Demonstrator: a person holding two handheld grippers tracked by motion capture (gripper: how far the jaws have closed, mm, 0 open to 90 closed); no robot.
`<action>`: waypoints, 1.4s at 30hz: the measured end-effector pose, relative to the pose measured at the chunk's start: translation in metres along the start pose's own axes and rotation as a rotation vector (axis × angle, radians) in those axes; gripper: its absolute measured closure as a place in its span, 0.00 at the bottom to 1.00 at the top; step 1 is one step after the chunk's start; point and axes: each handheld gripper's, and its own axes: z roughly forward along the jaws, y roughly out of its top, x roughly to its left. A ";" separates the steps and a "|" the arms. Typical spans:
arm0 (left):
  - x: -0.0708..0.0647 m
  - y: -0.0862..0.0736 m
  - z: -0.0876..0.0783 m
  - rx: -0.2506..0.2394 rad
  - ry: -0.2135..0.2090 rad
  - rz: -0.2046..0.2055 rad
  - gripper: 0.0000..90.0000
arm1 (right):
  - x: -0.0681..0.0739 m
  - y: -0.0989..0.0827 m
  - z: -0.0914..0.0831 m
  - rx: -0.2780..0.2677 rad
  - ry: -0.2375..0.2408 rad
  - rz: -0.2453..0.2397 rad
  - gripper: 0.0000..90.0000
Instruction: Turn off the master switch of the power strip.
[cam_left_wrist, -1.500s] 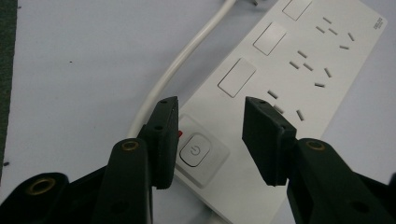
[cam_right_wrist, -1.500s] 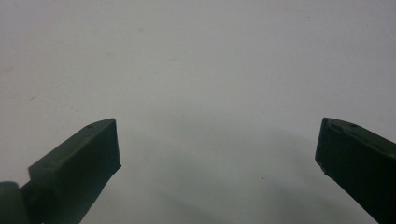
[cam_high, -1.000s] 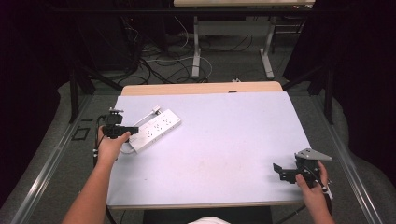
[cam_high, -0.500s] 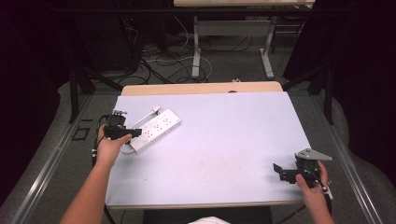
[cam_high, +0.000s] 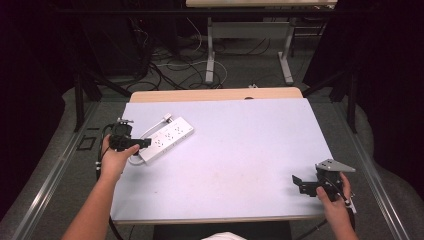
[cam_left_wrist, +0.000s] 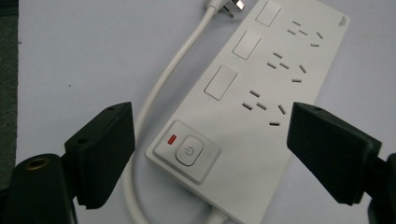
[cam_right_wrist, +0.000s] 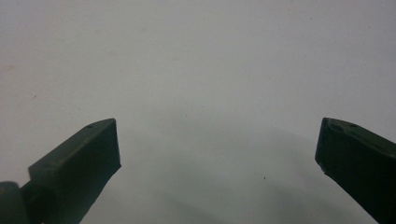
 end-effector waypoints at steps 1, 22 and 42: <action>0.000 0.000 0.000 0.000 0.001 -0.004 0.12 | 0.000 0.000 0.000 0.000 0.000 -0.001 0.00; -0.014 -0.002 -0.019 -0.069 -0.075 0.025 0.01 | 0.000 0.000 -0.001 -0.004 -0.002 0.001 0.00; -0.029 -0.018 -0.041 -0.147 -0.112 0.041 0.03 | 0.000 0.001 -0.002 -0.009 0.002 -0.001 0.00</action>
